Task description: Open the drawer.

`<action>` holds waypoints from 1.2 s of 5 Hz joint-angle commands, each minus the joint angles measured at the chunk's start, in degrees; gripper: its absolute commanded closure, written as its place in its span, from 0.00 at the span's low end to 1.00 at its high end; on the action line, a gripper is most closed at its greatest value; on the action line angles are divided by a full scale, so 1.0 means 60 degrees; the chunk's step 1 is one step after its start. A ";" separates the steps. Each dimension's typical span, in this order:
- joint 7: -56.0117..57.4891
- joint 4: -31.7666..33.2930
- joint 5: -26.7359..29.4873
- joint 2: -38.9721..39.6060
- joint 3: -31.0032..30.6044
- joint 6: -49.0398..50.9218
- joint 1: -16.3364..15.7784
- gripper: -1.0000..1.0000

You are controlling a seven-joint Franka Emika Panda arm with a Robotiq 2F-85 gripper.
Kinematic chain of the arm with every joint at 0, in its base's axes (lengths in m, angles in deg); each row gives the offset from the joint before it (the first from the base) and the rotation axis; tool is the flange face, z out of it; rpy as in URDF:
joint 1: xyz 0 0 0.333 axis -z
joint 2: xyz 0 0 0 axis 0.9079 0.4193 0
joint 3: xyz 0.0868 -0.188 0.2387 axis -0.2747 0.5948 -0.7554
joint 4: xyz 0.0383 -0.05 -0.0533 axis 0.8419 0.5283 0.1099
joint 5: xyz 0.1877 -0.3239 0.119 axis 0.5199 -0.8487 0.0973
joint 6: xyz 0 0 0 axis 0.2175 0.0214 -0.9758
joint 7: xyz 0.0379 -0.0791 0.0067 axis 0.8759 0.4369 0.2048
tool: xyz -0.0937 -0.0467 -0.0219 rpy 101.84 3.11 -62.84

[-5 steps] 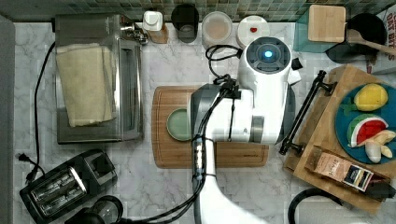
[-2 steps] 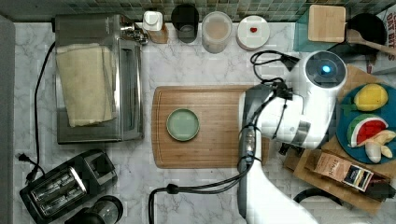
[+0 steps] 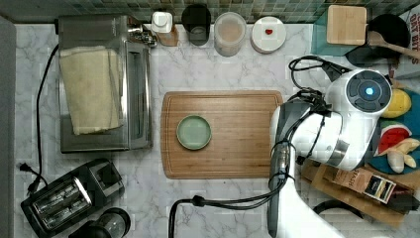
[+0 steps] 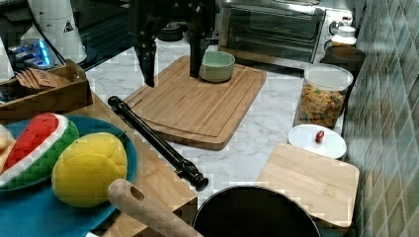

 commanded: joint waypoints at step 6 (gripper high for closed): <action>-0.1824 -0.0599 -0.0125 0.1532 0.0713 -0.0322 -0.0317 0.00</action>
